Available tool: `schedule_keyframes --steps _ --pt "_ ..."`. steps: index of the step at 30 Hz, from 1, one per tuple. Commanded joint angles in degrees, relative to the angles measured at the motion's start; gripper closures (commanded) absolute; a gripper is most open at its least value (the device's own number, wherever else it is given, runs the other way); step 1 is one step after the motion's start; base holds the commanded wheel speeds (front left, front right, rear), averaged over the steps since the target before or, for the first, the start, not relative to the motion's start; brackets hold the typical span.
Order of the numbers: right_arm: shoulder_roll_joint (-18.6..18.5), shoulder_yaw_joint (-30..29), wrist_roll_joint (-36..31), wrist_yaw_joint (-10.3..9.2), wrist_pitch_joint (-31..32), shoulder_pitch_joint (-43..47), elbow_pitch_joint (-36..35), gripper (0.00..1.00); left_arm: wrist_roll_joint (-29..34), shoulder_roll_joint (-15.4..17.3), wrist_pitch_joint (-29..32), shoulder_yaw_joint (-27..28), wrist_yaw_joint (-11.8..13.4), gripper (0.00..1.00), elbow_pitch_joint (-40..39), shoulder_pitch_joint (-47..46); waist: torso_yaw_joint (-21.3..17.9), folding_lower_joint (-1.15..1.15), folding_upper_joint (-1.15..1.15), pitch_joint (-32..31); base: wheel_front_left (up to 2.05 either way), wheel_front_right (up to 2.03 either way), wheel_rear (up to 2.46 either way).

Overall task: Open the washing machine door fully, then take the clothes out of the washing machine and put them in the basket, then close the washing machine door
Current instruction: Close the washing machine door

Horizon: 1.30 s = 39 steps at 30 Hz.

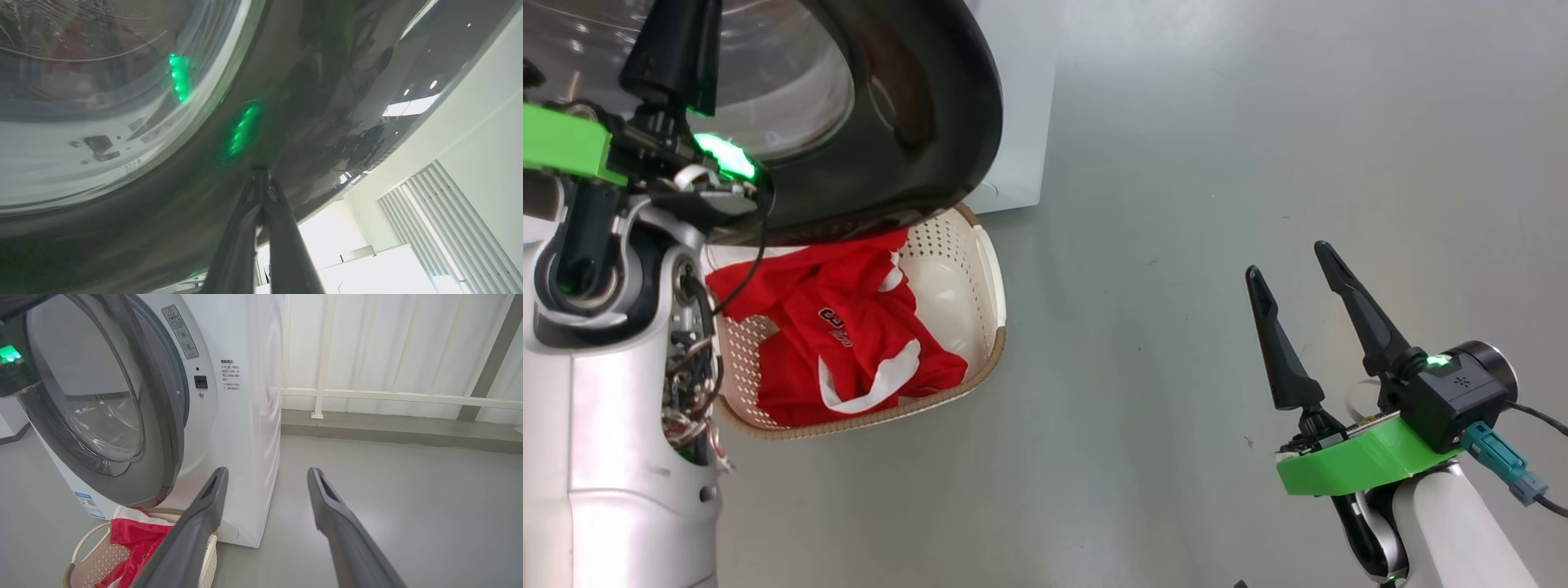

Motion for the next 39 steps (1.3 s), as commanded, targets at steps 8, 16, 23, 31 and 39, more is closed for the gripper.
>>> schedule_keyframes --steps 8,16,23,31,39 --pt "-0.05 0.96 0.33 0.36 -0.36 -0.96 -1.66 0.0 0.51 1.57 -0.07 1.18 -2.09 1.0 1.29 -2.45 -0.37 0.0 0.0 0.24 0.0 0.0 0.0" --pt "-0.05 0.56 0.35 0.36 -0.36 -0.49 -1.26 0.0 -1.14 1.3 0.53 2.05 -1.58 0.0 1.0 1.14 1.37 0.0 0.0 -1.67 0.0 0.0 0.0" --pt "-0.05 1.12 0.26 0.36 -0.36 -0.13 -0.57 0.0 -1.89 1.17 1.2 2.11 -1.65 0.0 -1.43 6.83 3.62 0.0 0.0 -4.31 0.0 0.0 0.0" --pt "-0.05 1.17 0.09 0.36 -0.36 1.58 0.3 0.0 2.75 2.58 0.1 1.47 -3.6 0.0 -7.55 19.03 6.07 0.0 0.0 -8.66 0.0 0.0 0.0" --pt "-0.05 0.56 -0.34 0.36 -0.36 3.85 0.78 0.0 27.19 9.49 -12.4 -2.48 -6.56 0.0 -18.43 32.26 7.63 0.0 0.0 -12.62 0.0 0.0 0.0"
